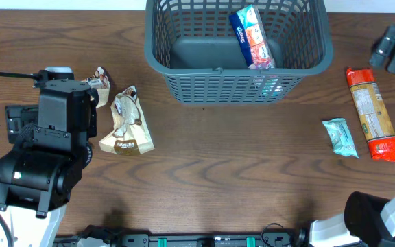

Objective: Pack container
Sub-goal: 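Withdraw the right gripper and move it over the orange pasta packet, then lower the right gripper and grasp the pasta packet's top end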

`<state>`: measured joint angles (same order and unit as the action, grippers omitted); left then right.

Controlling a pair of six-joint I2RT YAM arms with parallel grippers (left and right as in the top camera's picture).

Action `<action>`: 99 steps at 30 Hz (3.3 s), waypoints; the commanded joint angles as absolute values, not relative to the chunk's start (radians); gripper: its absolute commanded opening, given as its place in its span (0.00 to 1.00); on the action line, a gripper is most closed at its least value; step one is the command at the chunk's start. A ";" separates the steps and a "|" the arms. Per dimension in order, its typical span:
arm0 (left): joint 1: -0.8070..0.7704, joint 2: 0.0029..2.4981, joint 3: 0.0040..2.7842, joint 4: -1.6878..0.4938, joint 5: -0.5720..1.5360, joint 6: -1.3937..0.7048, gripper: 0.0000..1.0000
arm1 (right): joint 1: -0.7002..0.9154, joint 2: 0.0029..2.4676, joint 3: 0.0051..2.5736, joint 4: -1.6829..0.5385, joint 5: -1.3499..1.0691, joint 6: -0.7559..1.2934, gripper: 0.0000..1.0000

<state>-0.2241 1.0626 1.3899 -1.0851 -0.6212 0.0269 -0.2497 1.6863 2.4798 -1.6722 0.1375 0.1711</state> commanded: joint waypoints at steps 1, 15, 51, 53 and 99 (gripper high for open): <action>-0.218 1.063 1.405 -1.089 -0.637 0.022 0.99 | -0.295 1.694 2.462 -1.681 0.183 0.188 0.99; -0.218 1.063 1.405 -1.092 -0.636 0.022 0.99 | -0.324 1.765 2.457 -1.557 0.099 -0.297 0.99; -0.218 1.063 1.405 -1.114 -0.637 0.022 0.99 | -0.477 2.164 2.399 -1.578 -0.243 -0.521 0.99; -0.218 1.063 1.405 -1.114 -0.637 0.022 0.99 | -0.477 2.164 2.377 -1.562 -0.244 -0.521 0.99; -0.218 1.063 1.405 -1.114 -0.637 0.022 0.99 | -0.487 2.164 2.112 -1.480 -0.181 -0.498 0.99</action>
